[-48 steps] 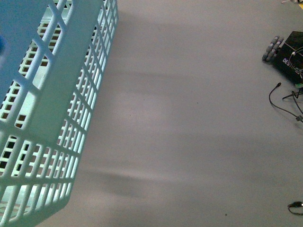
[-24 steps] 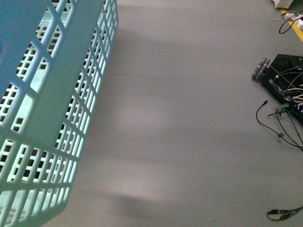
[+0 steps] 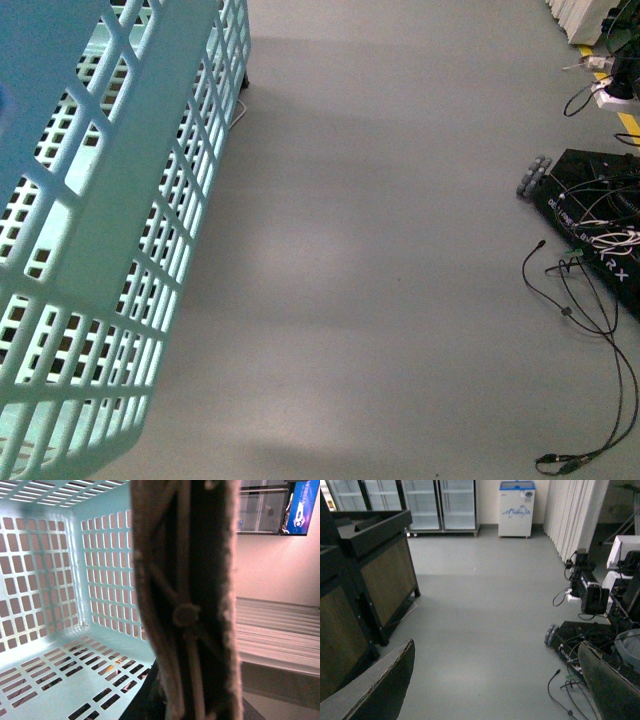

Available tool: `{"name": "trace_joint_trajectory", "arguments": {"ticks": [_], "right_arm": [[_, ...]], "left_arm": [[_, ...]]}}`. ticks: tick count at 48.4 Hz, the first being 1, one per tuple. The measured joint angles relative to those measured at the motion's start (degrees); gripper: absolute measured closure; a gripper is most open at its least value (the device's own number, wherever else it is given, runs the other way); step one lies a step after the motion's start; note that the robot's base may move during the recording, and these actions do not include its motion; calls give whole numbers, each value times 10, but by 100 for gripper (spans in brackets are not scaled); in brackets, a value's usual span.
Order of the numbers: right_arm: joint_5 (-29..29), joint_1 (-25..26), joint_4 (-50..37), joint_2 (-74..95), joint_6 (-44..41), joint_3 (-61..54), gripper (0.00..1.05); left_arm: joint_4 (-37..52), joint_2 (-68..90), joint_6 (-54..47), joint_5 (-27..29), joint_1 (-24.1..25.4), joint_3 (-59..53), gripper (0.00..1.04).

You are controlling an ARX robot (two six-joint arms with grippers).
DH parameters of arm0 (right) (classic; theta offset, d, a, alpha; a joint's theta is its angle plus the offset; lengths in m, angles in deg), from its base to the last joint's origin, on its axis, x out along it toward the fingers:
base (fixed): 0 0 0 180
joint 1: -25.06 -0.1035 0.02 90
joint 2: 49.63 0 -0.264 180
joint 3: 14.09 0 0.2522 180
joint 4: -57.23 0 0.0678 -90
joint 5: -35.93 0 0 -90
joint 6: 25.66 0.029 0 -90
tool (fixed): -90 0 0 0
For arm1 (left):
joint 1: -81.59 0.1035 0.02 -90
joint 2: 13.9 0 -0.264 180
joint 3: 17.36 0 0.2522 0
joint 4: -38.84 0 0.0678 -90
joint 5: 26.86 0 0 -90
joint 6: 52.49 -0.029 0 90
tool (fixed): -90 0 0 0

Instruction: Pick lemon and mango into basket

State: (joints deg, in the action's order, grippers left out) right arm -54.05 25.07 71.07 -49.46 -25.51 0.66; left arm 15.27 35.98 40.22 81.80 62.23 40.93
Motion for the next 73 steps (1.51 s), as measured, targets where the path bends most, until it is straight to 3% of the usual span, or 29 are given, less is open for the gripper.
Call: {"name": "trace_joint_trajectory", "arguments": {"ticks": [73], "right_arm": [[0,0,0,0,0,0,9]], "left_arm": [[0,0,3,0,-3,0,100]]}}
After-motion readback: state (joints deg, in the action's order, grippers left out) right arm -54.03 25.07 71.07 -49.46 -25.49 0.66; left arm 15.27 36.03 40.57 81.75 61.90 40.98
